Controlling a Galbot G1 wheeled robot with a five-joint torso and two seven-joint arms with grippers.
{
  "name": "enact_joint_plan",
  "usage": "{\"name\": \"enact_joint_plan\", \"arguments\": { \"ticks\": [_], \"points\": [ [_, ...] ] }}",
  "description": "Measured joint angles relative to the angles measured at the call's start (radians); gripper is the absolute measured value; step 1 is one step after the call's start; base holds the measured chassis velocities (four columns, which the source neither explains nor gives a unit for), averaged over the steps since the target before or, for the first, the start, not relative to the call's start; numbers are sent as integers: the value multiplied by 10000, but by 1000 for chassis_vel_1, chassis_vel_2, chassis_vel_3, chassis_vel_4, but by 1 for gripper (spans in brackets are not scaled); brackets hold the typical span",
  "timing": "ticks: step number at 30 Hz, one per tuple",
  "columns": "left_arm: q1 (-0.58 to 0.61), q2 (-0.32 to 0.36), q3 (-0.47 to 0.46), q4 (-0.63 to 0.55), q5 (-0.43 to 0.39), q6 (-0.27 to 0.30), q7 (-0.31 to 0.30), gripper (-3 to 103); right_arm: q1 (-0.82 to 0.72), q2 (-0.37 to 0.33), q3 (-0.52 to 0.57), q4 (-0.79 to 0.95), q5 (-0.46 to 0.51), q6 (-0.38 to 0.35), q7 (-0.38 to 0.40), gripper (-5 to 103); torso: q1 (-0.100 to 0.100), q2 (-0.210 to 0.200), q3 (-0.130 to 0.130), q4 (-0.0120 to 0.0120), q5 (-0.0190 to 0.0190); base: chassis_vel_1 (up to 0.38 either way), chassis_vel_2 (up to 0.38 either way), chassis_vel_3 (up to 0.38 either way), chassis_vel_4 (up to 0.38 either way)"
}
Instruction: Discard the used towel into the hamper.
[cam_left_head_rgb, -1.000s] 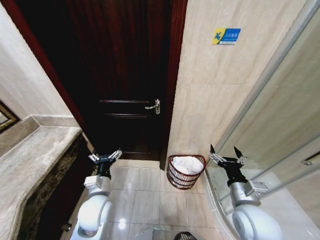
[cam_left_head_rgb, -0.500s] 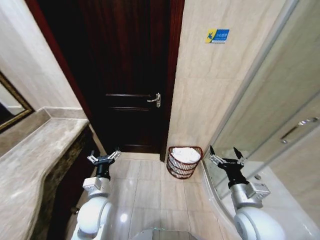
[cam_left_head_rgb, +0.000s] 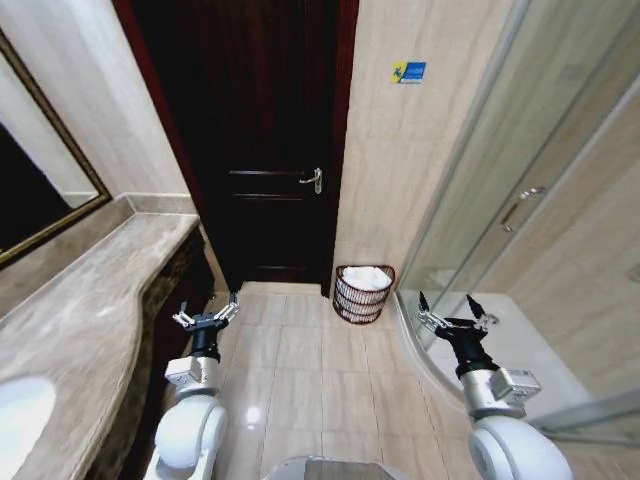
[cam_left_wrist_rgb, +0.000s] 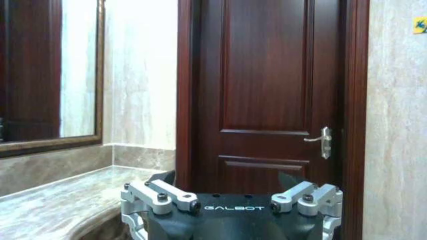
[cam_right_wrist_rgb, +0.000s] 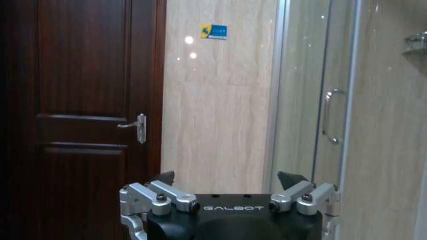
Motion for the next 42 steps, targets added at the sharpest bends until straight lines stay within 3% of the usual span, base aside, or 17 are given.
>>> {"name": "enact_joint_plan", "arguments": {
  "ticks": [6,17,22,42],
  "points": [
    [-18,-24,-18,97,185,58,23,100,-148,-5,-30,87,144,279,5,100,-2,-6,-2,-2,-6,206,-213,-191,214],
    [-128,19,46,102,151,-2,-119,100,-24,-78,-65,216,512,71,15,100,9,-20,-2,2,-4,-3,6,22,14],
    [-159,43,41,266,176,-524,-221,100,118,-84,-107,138,644,-97,46,100,2,-20,-6,-2,-6,0,0,0,0],
    [-130,42,66,246,259,-235,-126,100,363,-94,-35,-16,331,-520,-185,100,-3,-22,-9,-1,-5,0,0,0,0]
  ]
}}
